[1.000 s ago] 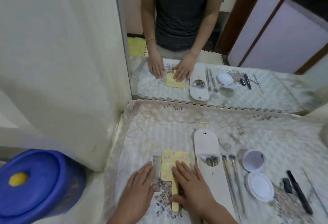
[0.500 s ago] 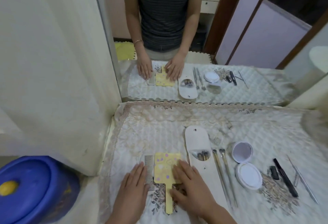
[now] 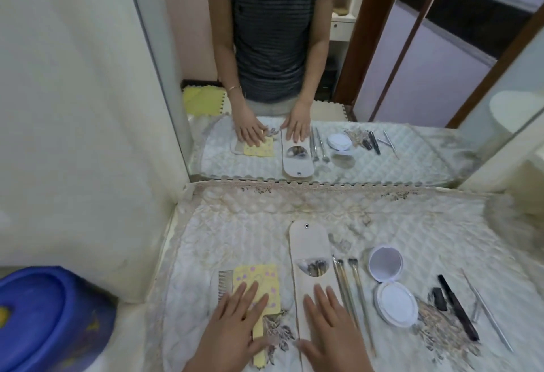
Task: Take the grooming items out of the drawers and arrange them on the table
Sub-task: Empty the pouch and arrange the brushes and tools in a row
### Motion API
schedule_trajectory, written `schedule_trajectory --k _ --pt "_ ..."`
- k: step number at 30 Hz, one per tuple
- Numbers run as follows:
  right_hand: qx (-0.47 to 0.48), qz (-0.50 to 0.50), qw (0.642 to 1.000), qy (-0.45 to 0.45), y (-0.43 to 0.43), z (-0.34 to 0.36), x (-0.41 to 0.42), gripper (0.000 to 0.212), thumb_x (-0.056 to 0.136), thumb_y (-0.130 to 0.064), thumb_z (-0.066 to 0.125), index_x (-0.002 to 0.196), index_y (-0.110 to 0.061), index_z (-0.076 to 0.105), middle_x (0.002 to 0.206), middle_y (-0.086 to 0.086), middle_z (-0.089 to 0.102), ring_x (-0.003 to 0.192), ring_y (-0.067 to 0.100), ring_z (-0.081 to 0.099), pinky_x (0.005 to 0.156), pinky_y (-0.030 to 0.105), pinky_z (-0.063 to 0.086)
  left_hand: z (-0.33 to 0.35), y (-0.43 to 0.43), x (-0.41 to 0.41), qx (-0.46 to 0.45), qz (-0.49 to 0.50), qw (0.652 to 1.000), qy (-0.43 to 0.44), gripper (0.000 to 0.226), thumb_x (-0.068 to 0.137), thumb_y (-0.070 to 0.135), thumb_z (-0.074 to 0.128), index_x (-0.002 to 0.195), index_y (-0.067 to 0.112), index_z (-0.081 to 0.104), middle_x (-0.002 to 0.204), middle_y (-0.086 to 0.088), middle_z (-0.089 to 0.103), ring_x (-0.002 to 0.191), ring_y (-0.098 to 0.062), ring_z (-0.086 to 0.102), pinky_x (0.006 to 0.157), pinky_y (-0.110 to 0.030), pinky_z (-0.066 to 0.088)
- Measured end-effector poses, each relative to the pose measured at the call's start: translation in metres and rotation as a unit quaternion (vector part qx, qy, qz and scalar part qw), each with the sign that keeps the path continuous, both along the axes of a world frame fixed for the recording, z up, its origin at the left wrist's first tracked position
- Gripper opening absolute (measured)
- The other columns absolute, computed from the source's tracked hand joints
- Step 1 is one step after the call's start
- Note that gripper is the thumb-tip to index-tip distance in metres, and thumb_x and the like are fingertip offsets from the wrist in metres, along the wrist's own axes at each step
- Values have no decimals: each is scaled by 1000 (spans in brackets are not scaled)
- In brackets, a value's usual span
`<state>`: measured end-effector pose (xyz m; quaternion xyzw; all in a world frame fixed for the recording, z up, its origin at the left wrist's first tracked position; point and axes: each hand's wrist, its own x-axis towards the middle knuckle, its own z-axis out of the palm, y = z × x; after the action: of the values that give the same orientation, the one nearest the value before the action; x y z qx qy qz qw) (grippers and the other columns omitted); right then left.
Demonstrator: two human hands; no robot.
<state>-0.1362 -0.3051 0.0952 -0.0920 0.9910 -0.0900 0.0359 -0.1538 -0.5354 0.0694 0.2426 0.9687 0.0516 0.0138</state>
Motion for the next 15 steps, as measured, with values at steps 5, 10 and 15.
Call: schedule_trajectory --k 5,10,15 --pt "0 29 998 60 -16 -11 -6 76 83 -71 10 145 -28 13 155 -2 -16 142 16 -14 111 25 11 2 -6 1 -9 22 1000 4 79 80 78 23 144 36 4 156 7 -10 143 -14 -10 112 -30 -3" --pt "25 20 996 80 -25 -8 -11 85 67 -71 33 139 -28 27 155 2 -14 142 20 -15 75 23 54 1 -7 -1 -30 24 999 20 76 81 78 21 144 37 6 157 5 -8 144 -15 -7 112 -30 -5" --pt "-50 33 994 87 -12 -1 -9 60 82 -63 32 130 -29 46 136 -8 42 139 15 14 92 16 44 -1 -4 -1 -40 31 997 52 71 86 70 14 145 33 6 157 4 -9 144 -16 -7 112 -31 -3"
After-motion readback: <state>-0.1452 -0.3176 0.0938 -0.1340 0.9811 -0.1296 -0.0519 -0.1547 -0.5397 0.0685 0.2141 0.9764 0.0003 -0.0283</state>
